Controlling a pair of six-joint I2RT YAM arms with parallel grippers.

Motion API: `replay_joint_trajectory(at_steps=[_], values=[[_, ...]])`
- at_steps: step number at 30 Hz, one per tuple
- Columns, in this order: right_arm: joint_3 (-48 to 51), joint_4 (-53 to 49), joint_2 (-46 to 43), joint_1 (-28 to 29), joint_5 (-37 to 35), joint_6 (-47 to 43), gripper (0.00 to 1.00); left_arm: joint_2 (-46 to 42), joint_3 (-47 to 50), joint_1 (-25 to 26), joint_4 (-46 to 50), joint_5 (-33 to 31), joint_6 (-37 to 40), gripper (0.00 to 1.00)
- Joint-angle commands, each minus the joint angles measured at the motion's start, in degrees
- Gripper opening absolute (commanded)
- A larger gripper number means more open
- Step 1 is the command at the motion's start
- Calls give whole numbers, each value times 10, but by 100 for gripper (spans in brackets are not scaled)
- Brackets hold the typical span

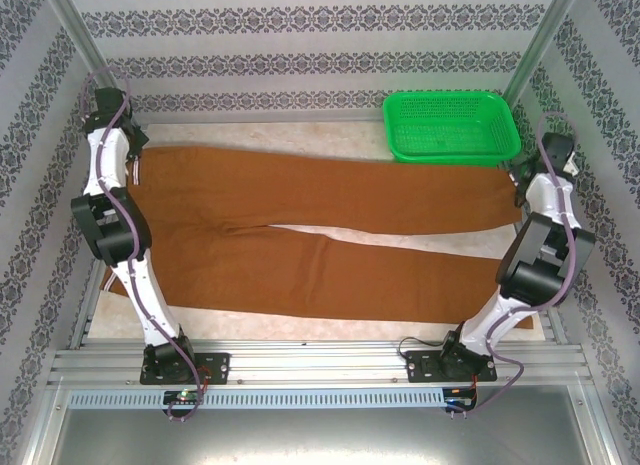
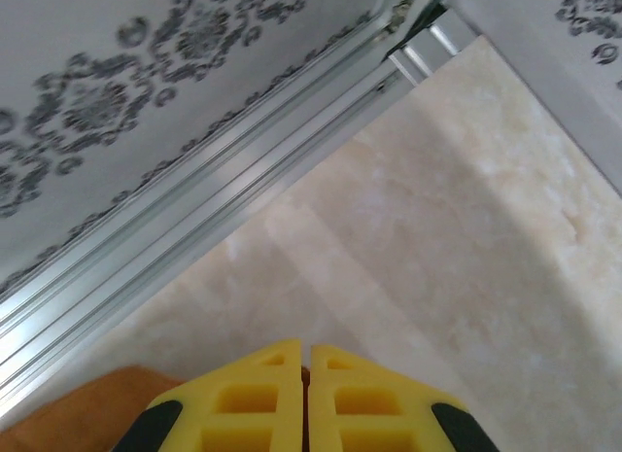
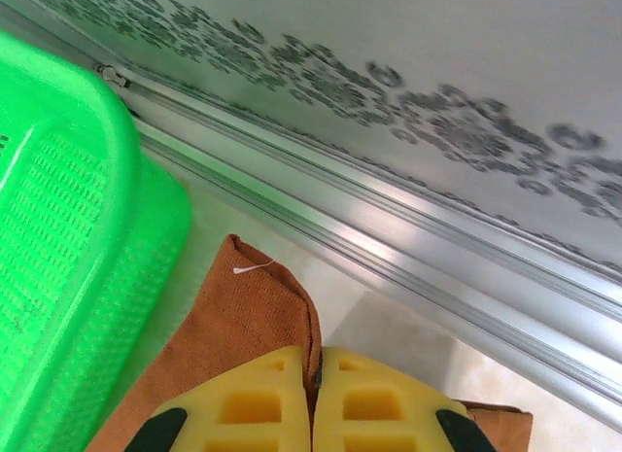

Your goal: Roll up the long pants

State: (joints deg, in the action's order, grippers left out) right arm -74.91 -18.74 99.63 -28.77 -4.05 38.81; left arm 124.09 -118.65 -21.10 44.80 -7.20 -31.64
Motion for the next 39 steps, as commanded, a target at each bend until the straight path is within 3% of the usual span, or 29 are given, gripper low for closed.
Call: replay_joint_trajectory(at_steps=[1,5,11,14,19,22,25,27,39], values=[[62,137,-71,-9,-56,-11,0,-94,49,-16,-57,-58,-16,0],[-4,71,-61,-16,-36,-35,0,-80,4,-32,-32,-19,-16,0],[-210,-74,57,-14,13,-63,0,34,-198,-35,67,14,-2,0],[-223,-56,73,-15,20,-53,0,74,-276,-34,107,11,-2,0],[-186,-60,57,-10,17,-44,0,86,-300,-38,124,6,-8,0],[-84,-2,-5,-10,-3,-16,0,38,-200,-38,93,-20,-17,0],[19,41,-72,-14,-25,9,0,-67,8,-45,-34,-39,-37,0],[71,64,-108,-10,-41,21,0,-108,89,-56,-78,-40,-63,0],[272,117,-291,23,-85,3,0,-211,337,-88,-191,-64,-76,0]])
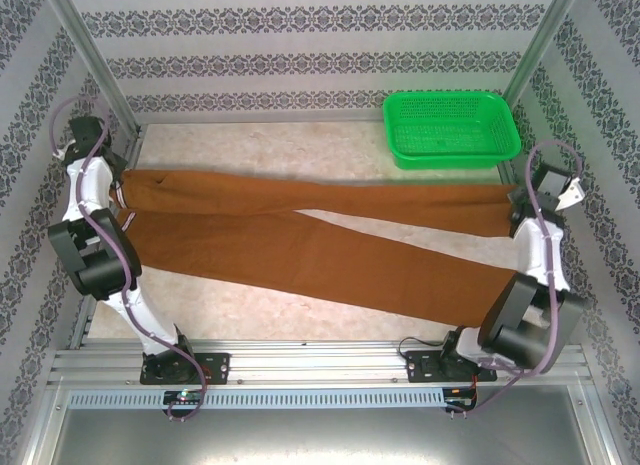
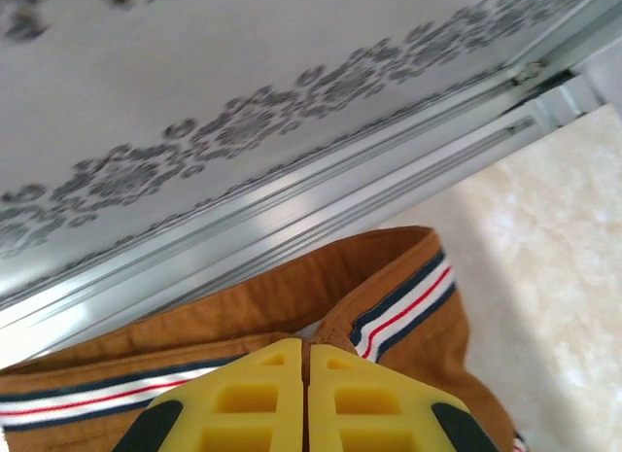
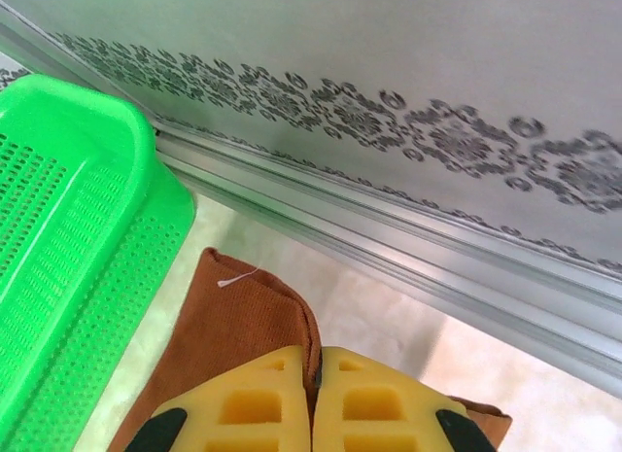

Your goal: Roll up the long pants

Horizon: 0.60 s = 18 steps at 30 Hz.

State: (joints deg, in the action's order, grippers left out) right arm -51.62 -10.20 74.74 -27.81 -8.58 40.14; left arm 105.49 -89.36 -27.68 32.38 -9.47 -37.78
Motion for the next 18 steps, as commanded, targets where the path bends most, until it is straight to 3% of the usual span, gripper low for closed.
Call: replay_joint_trajectory(at_steps=[1,12,18], values=[[52,19,-57,19,-50,-13,0,-28,60,-26,-73,-41,-15,0],[220,-82,-286,18,-147,43,0,-66,163,-55,-96,-42,-62,0],[258,-146,-351,-40,-137,65,0,-92,187,-72,-76,-70,-84,0]])
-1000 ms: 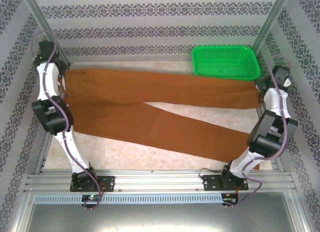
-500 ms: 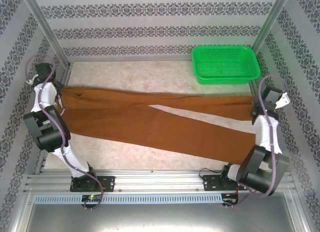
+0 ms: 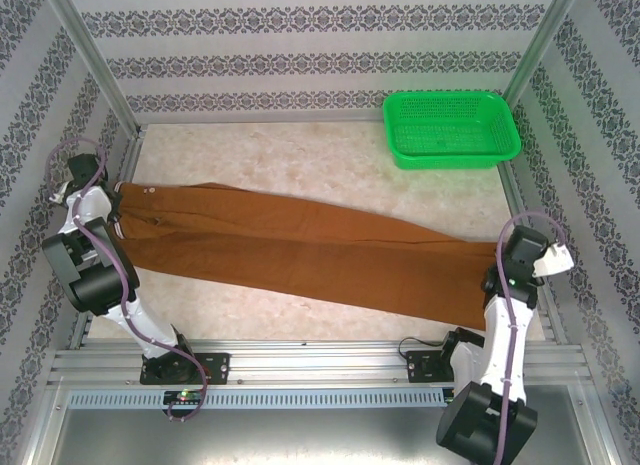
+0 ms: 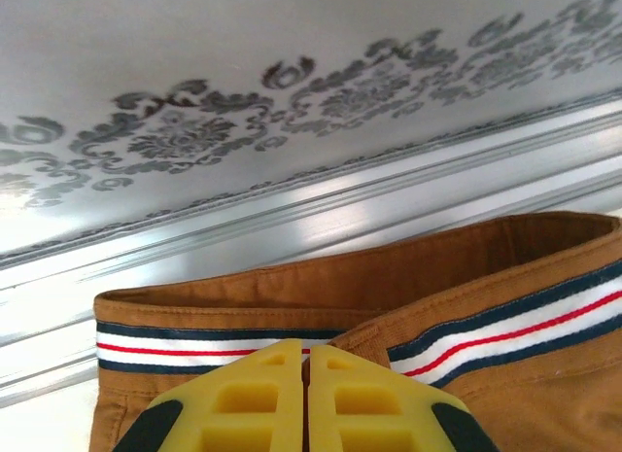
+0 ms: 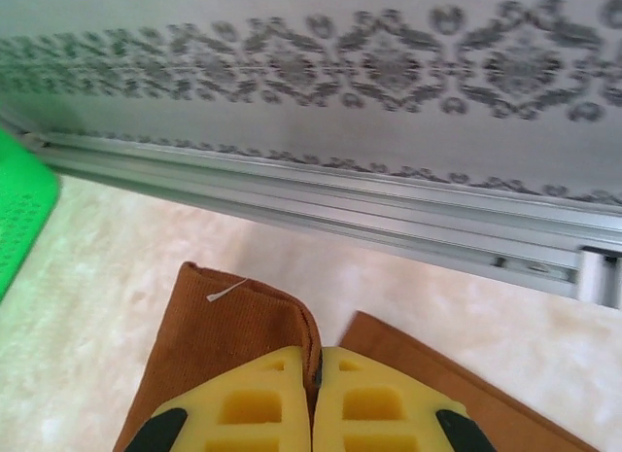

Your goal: Roll up the long pants

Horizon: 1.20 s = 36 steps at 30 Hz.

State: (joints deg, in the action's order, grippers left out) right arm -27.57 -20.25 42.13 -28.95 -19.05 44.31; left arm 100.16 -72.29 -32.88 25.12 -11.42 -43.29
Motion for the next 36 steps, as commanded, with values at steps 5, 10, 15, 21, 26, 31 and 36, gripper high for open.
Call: replay_joint_trajectory(at_steps=[5,10,15,21,26,31,36], values=[[27,-75,-70,-60,-22,8,0,-58,32,-34,16,-75,-63,0],[33,-106,-101,-62,-19,12,0,-57,34,-54,38,-80,-95,0],[24,-135,-137,-62,6,5,12,-83,55,-59,34,-103,-123,31],[-8,-110,-138,-62,46,-29,84,-101,69,-61,-14,-70,-127,60],[-49,-37,-60,-45,123,-25,98,-99,33,-26,1,-28,-126,52],[-150,-54,47,114,86,-127,97,-120,-8,123,13,-49,6,56],[-200,-109,110,236,115,-193,84,-131,46,262,14,-25,90,44]])
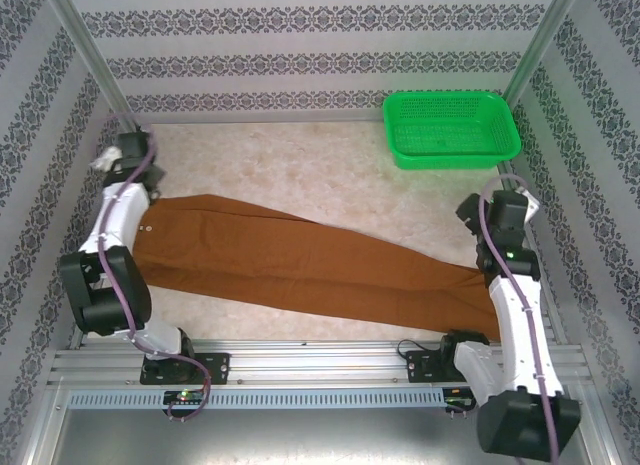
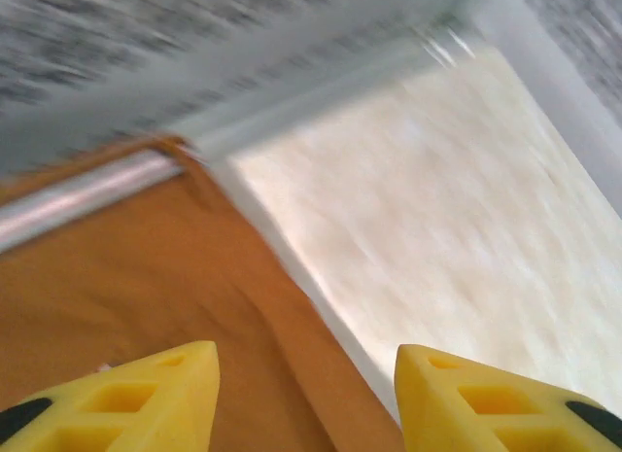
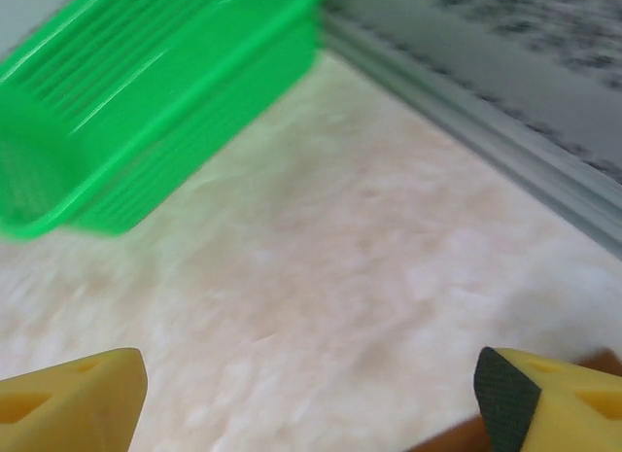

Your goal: Roll up the long pants

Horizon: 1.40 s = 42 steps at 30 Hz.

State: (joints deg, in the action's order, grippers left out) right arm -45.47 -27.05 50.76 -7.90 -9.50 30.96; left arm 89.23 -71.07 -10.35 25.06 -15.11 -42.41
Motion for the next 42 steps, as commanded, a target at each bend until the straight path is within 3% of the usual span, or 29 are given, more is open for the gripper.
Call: replay_joint_trajectory(at_steps=[1,2,3,5,6,10,13,19,25,32,42], values=[[-26,-59,36,37,41,-63,78,-30,57,56,15,17,86,41],[-26,-69,46,49,66,-72,72,-41,83,72,14,22,91,35],[-26,-83,55,57,88,-77,56,-53,108,86,10,37,96,23],[-16,-101,61,74,112,-76,6,-79,153,116,9,55,103,0],[-9,-105,64,80,132,-73,0,-91,170,138,15,55,104,0],[18,-108,85,128,211,-40,0,-96,194,221,44,79,114,0],[53,-84,113,197,243,2,0,-60,185,269,63,96,120,0],[100,-35,186,281,253,66,0,-2,187,285,44,122,106,0],[111,7,285,256,276,103,0,82,176,284,8,165,88,0],[55,-5,347,208,239,92,0,129,166,270,7,148,47,0],[-154,-101,465,155,196,34,0,190,94,244,15,147,28,0]])
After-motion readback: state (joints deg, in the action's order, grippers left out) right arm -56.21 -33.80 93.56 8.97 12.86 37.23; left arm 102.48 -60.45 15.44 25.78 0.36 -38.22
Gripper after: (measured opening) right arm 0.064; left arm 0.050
